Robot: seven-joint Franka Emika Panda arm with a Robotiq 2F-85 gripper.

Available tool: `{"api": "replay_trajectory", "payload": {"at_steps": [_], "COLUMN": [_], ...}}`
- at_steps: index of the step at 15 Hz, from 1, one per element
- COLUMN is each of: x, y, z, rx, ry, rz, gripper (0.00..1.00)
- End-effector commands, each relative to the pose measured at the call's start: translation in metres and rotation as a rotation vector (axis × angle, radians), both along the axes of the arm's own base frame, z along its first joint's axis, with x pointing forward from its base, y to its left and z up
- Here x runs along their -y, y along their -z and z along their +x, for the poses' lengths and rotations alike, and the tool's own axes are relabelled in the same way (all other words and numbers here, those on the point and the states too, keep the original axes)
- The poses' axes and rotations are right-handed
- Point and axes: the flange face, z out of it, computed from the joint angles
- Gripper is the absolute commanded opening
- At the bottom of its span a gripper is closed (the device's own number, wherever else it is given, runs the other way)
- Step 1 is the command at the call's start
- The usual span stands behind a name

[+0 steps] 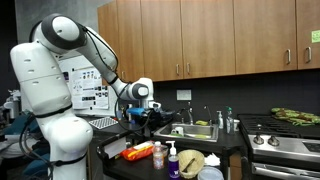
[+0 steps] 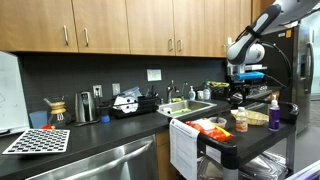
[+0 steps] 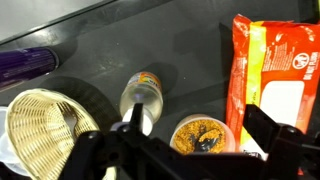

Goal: Throw the bottle with an orange label inside the sink

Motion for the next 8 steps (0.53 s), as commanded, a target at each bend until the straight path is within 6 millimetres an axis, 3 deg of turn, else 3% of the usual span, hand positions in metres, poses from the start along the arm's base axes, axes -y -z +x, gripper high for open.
{"api": "replay_trajectory", "payload": {"at_steps": [1,8], "x": [0.024,0.060], "y": [0.005,0.017], "z": [0.012,0.022], "rx": [-0.019,-0.033], "ry": [-0.022,-0.059], "rz": [-0.029,-0.023], "gripper": [1.00,1.00]}}
